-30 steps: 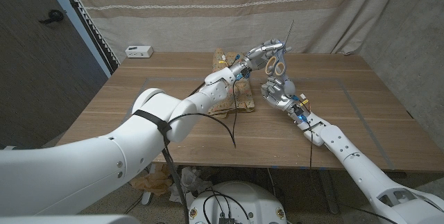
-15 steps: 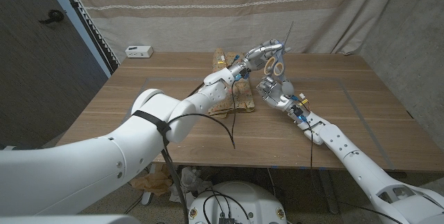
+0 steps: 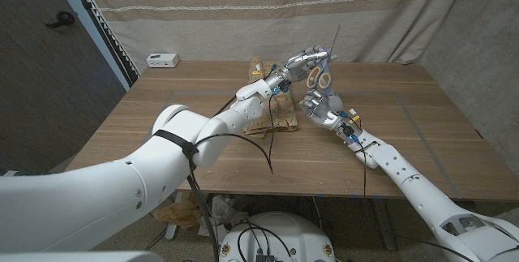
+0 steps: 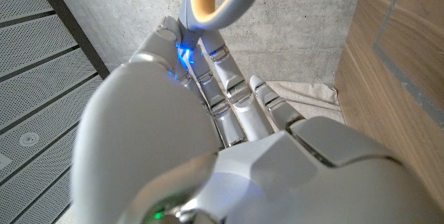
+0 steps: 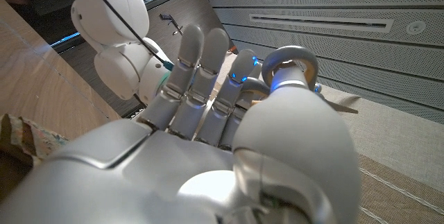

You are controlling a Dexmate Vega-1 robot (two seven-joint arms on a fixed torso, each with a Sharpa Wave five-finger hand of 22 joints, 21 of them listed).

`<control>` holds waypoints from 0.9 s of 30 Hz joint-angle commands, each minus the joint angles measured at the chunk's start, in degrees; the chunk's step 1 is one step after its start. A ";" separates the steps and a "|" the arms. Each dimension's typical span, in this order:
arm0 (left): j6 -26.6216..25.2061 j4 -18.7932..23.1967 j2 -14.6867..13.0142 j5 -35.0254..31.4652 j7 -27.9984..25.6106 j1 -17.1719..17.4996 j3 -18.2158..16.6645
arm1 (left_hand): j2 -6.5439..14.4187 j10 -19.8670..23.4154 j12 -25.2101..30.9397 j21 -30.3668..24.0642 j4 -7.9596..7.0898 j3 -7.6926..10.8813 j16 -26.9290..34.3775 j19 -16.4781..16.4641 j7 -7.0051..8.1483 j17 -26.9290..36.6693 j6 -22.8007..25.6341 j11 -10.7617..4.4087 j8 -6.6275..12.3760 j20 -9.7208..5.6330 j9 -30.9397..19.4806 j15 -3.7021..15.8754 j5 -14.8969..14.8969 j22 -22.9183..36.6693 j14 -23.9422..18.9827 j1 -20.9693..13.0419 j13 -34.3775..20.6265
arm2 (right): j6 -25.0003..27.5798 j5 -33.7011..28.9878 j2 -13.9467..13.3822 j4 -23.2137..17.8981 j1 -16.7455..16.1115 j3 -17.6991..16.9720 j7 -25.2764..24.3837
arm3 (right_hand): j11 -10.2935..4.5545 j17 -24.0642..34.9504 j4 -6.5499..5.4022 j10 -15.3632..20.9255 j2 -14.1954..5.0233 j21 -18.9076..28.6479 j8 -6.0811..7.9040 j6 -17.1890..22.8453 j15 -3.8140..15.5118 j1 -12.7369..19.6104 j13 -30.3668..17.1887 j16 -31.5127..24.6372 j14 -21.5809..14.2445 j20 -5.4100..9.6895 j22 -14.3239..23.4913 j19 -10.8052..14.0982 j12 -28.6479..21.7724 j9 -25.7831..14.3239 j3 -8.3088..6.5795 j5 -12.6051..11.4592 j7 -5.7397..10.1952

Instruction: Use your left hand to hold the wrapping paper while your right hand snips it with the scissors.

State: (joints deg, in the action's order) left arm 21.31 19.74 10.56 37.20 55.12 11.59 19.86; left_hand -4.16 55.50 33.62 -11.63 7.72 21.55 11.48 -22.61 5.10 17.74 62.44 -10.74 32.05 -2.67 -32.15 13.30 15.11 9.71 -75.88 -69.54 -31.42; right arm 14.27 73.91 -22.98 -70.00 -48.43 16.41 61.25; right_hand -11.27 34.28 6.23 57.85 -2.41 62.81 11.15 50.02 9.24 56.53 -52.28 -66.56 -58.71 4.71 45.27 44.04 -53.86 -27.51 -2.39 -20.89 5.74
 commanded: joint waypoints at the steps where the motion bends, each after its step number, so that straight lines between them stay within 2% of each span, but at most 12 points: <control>1: 2.56 0.16 -0.53 -0.57 0.22 0.23 0.89 | 4.24 0.21 0.40 0.10 -0.05 0.44 0.39 -0.67 -0.20 0.19 0.77 -0.02 0.66 -7.55 0.06 0.45 0.37 0.31 -0.35 -4.12 -0.02 | -2.33 -2.18 -1.68 -1.46 -0.07 0.13 -1.50 | 0.10 -0.70 0.12 1.48 0.28 1.65 -0.37 -0.34 3.69 -0.38 0.67 -0.29 -1.70 7.27 0.89 1.32 -0.27 0.92 0.89 -0.46 -0.08; 9: 3.50 0.27 -0.70 -0.47 0.87 0.40 1.63 | 4.01 0.48 0.63 0.10 0.09 0.38 0.48 -0.89 -0.34 0.28 1.00 -0.04 0.73 -7.56 0.15 0.45 0.30 0.33 -0.52 -4.26 0.08 | -4.39 -3.68 -3.13 -2.65 -0.13 -0.05 -3.55 | 0.21 -1.70 0.20 5.95 0.91 4.47 -0.13 1.83 3.72 -0.55 2.14 -0.87 -4.31 7.28 1.79 3.88 -1.29 2.90 2.13 -0.93 -0.95; 12: 3.65 0.30 -0.75 -0.31 1.16 0.47 1.80 | 4.00 0.50 0.64 0.12 0.09 0.39 0.50 -0.93 -0.42 0.30 0.97 -0.01 0.71 -7.57 0.18 0.44 0.29 0.33 -0.56 -4.28 0.16 | -4.28 -3.53 -3.10 -2.43 0.38 0.14 -3.26 | 0.12 -1.91 0.19 8.51 1.02 6.22 -0.35 2.14 3.73 -0.55 1.01 -1.35 -6.15 7.30 2.56 5.34 -3.02 4.15 2.68 -1.30 -1.03; 15: 4.26 0.35 -0.85 -0.28 1.34 0.58 2.03 | 4.04 0.46 0.59 0.12 0.06 0.41 0.50 -0.94 -0.39 0.31 1.02 0.02 0.72 -7.57 0.20 0.44 0.29 0.33 -0.57 -4.27 0.24 | -4.40 -3.59 -3.06 -2.28 0.76 0.36 -2.95 | 0.06 -2.10 0.18 9.78 1.11 8.20 -0.91 0.36 3.73 -0.53 -0.26 -1.79 -7.88 7.32 3.84 7.05 -4.27 5.12 3.11 -1.57 -1.96; 18: 4.93 0.39 -0.93 -0.11 1.46 0.70 2.11 | 4.07 0.43 0.55 0.15 0.05 0.44 0.50 -0.95 -0.48 0.33 1.08 0.06 0.73 -7.58 0.23 0.44 0.29 0.33 -0.58 -4.27 0.33 | -4.80 -4.17 -3.41 -2.55 1.05 0.75 -2.34 | 0.05 -2.58 0.13 9.83 1.44 10.57 -0.67 0.30 3.74 -0.64 -0.79 -1.82 -9.14 7.28 5.92 8.42 -4.51 6.15 3.69 -1.82 -2.01; 23: 5.71 0.43 -1.09 0.28 1.47 0.81 2.10 | 3.98 0.52 0.64 0.19 0.09 0.47 0.51 -0.98 -0.42 0.36 1.12 0.08 0.73 -7.58 0.29 0.44 0.27 0.32 -0.61 -4.32 0.33 | -5.17 -5.12 -4.00 -2.82 1.58 1.72 -0.60 | 0.03 -2.89 0.18 9.91 1.96 11.56 -0.55 0.53 3.74 -0.62 -1.31 -1.71 -9.80 7.28 6.82 8.27 -4.71 7.11 4.27 -2.14 -2.12; 25: 6.03 0.43 -1.15 0.28 1.33 0.78 2.18 | 3.94 0.56 0.69 0.20 0.10 0.48 0.51 -1.00 -0.40 0.38 1.18 0.08 0.75 -7.58 0.31 0.44 0.27 0.32 -0.62 -4.33 0.33 | -5.24 -5.47 -4.19 -2.75 1.85 2.17 0.21 | 0.02 -2.90 0.14 9.95 1.86 11.02 -0.51 0.61 3.73 -0.56 -1.45 -1.72 -10.09 7.29 6.20 7.39 -4.75 7.46 4.37 -2.33 -2.19; 27: 6.15 0.43 -1.18 0.34 1.23 0.77 2.22 | 3.94 0.55 0.68 0.21 0.09 0.50 0.50 -1.01 -0.34 0.39 1.08 0.10 0.70 -7.58 0.33 0.43 0.27 0.32 -0.62 -4.33 0.36 | -5.44 -6.08 -4.39 -2.45 2.41 2.87 1.79 | 0.02 -2.90 0.15 9.90 1.88 11.92 -0.40 0.88 3.73 -0.48 -1.50 -1.73 -10.26 7.29 6.95 8.06 -4.70 7.78 4.49 -2.48 -2.25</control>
State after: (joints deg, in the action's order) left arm 26.08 20.10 9.69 37.10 56.41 12.20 21.73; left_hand -4.17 55.41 33.90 -11.43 7.63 21.68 11.79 -23.23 4.92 18.01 63.25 -10.66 32.50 -2.67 -31.79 13.50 14.98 9.71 -76.09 -69.55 -30.91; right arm 9.85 69.79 -26.40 -72.45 -47.41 17.41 59.34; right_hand -11.26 31.32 6.27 67.46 -1.18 73.88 10.37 50.52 13.10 55.80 -53.48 -68.11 -68.29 7.06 51.55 51.71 -58.29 -19.96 1.77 -22.90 3.60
